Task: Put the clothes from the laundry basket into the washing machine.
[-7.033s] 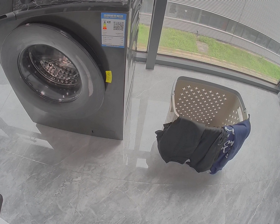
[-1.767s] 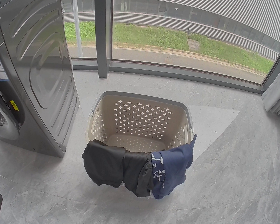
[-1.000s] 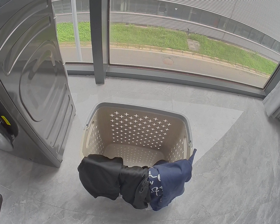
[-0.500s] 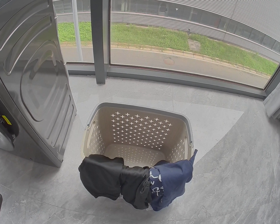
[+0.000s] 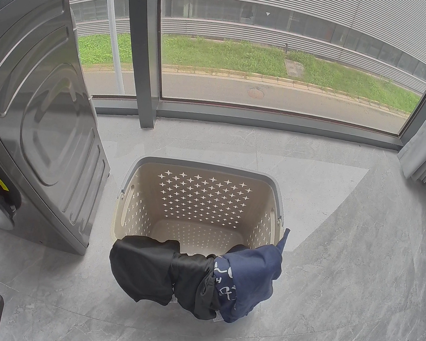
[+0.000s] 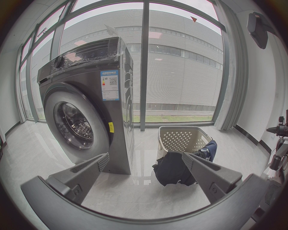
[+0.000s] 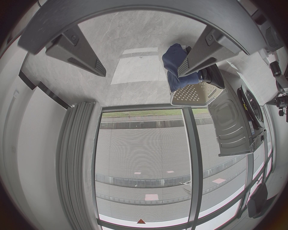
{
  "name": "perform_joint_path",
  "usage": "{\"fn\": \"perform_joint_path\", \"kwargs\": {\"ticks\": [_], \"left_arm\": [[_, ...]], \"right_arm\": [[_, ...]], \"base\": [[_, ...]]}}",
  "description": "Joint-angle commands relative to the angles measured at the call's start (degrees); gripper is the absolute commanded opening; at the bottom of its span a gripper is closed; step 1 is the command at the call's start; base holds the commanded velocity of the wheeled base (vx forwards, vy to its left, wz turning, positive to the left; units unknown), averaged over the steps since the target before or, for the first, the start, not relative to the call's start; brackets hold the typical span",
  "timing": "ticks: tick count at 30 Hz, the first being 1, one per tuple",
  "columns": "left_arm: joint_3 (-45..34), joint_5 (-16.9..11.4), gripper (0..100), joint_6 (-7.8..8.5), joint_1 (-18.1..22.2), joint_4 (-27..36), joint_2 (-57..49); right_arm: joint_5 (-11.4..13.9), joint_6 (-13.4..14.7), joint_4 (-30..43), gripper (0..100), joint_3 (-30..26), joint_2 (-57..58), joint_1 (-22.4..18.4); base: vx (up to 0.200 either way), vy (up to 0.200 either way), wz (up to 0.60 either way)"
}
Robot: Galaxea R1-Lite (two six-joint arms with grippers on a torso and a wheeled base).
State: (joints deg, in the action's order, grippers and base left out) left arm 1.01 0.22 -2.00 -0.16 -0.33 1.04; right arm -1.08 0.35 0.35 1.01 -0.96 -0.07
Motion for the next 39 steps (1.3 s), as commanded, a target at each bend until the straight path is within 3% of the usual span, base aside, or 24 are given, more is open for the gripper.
{"fn": "perform_joint_path", "kwargs": {"ticks": [1, 7, 19, 25, 34, 39], "left_arm": [[-1.01, 0.04, 100, -0.02, -0.02, -0.02, -1.04], [-1.01, 0.04, 100, -0.11, -0.02, -0.02, -1.04], [-1.01, 0.04, 100, -0.02, -0.02, -0.02, -1.04], [-1.01, 0.04, 100, -0.02, -0.02, -0.02, -1.04], [-1.01, 0.13, 100, -0.11, -0.02, -0.02, -1.04], [-1.01, 0.13, 100, -0.11, -0.02, -0.02, -1.04]], "right_arm": [[0.03, 0.00, 0.00, 100, -0.84, 0.44, -0.01], [0.03, 0.00, 0.00, 100, -0.92, 0.44, -0.01], [0.03, 0.00, 0.00, 100, -0.84, 0.44, -0.01], [0.03, 0.09, 0.00, 100, -0.84, 0.44, -0.01], [0.03, 0.09, 0.00, 100, -0.92, 0.44, -0.01], [0.03, 0.00, 0.00, 100, -0.92, 0.44, -0.01]], "base": [[0.000, 0.000, 0.00], [0.200, 0.000, 0.00], [0.000, 0.000, 0.00], [0.200, 0.000, 0.00], [0.000, 0.000, 0.00], [0.200, 0.000, 0.00]]}}
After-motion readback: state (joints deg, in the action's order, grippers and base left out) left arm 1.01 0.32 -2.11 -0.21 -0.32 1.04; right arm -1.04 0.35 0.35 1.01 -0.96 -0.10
